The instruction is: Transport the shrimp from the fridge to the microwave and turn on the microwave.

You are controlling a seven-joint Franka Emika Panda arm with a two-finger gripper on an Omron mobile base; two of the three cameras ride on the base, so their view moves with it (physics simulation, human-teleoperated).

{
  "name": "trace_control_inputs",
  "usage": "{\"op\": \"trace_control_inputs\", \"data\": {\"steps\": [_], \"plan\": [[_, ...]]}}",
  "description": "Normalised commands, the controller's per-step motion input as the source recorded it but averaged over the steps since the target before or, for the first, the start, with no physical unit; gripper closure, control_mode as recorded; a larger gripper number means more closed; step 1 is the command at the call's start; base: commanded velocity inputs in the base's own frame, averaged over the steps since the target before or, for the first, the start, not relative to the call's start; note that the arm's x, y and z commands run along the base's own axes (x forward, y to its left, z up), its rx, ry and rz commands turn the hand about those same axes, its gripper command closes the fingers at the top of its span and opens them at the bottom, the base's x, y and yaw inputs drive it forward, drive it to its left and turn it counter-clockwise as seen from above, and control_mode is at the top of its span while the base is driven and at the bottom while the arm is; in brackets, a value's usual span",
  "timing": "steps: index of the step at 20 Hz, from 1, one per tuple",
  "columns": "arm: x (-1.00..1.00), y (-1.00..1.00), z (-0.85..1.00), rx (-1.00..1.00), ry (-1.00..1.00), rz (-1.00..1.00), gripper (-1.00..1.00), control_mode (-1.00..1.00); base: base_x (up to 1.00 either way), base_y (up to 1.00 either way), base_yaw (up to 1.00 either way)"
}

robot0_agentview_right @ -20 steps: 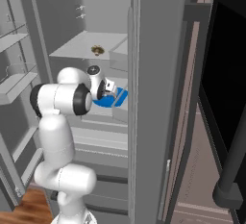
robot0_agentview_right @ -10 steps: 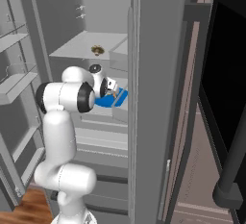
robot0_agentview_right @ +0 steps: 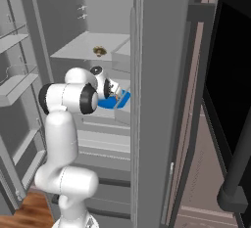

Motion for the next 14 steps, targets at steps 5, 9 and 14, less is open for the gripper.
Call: {"op": "trace_control_inputs", "data": {"steps": [5, 9, 14], "plan": [[-0.13, 0.00, -0.60, 0.01, 0.09, -0.24, 1.00, -1.00, 0.00, 0.00, 0.00], [-0.51, 0.00, -1.00, -0.05, 0.06, -0.25, 1.00, -1.00, 0.00, 0.00, 0.00], [-0.65, 0.00, -1.00, -0.05, 0.03, -0.34, 1.00, -1.00, 0.00, 0.00, 0.00]]}}
